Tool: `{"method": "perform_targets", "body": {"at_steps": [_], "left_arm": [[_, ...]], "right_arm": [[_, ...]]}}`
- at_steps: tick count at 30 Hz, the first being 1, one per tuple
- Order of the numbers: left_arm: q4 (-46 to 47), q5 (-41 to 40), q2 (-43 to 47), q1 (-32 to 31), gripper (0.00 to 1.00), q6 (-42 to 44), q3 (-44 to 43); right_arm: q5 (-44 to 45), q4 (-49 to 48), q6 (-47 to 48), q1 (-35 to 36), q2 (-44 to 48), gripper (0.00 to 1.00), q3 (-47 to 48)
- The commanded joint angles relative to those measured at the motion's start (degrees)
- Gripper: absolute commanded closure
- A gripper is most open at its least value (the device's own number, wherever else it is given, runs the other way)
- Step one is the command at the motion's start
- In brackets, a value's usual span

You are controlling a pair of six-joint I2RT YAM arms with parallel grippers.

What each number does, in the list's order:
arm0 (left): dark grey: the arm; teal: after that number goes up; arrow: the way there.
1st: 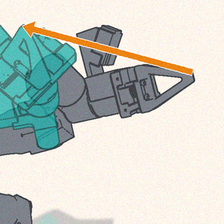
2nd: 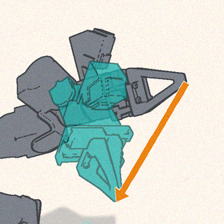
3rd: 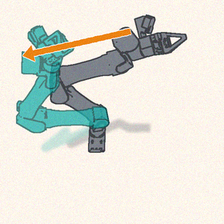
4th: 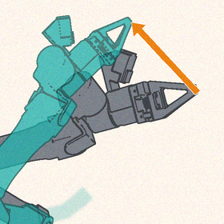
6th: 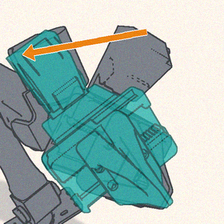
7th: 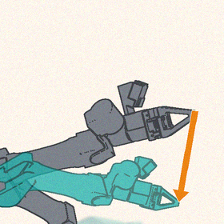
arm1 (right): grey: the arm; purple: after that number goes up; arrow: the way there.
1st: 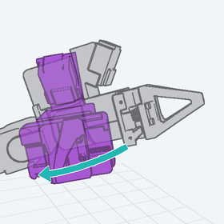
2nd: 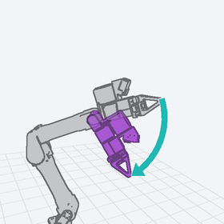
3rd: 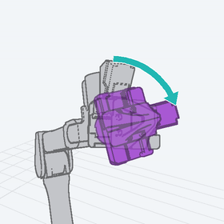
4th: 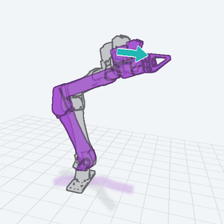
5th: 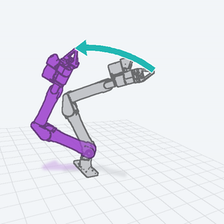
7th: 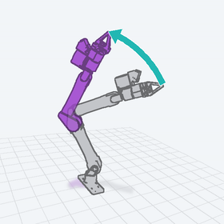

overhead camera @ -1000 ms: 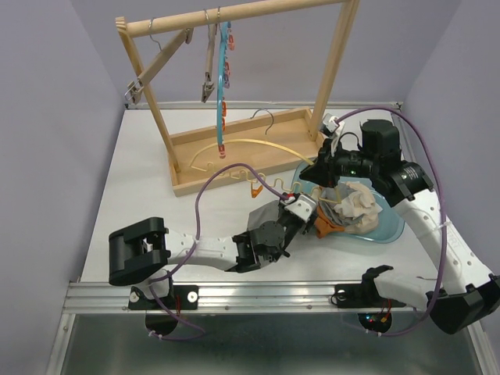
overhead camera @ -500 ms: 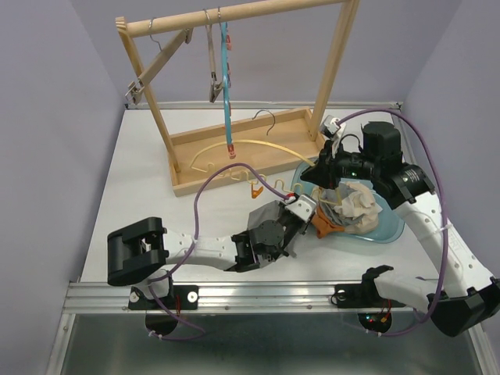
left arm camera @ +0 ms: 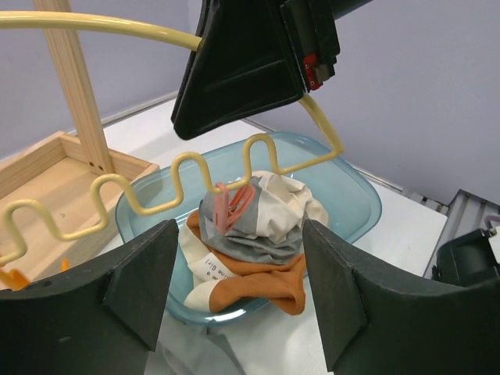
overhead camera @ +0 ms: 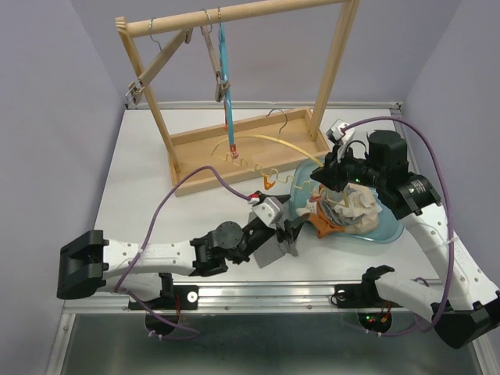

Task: Remove the underwear clipped to the hanger
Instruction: Remove the underwear from the hanger, then place the hanger at the clothesline.

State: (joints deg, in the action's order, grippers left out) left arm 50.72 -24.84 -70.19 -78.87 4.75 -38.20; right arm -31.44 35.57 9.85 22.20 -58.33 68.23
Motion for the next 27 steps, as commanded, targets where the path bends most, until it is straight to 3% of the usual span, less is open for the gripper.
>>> {"method": "perform_targets", "body": {"at_steps": [1, 13, 21, 27], "left_arm": [[-3.3, 2.6, 7.1, 0.0, 0.23, -1.4, 3.1], [-17.7, -4.0, 30.0, 0.2, 0.17, -1.4, 9.9], [-36.7, -7.6, 35.8, 0.3, 0.16, -4.6, 8.5], [-38.7, -7.0, 38.0, 0.3, 0.15, -8.6, 9.4]], "right_arm": [[3.5, -2.9, 1.9, 0.4, 2.7, 1.0, -1.3], [17.6, -3.0, 3.3, -0.7, 5.4, 1.0, -0.9], [23.5, -3.0, 6.7, -0.7, -1.6, 1.0, 12.4], [25.7, -3.1, 9.0, -0.6, -9.7, 0.99, 24.4]]}}
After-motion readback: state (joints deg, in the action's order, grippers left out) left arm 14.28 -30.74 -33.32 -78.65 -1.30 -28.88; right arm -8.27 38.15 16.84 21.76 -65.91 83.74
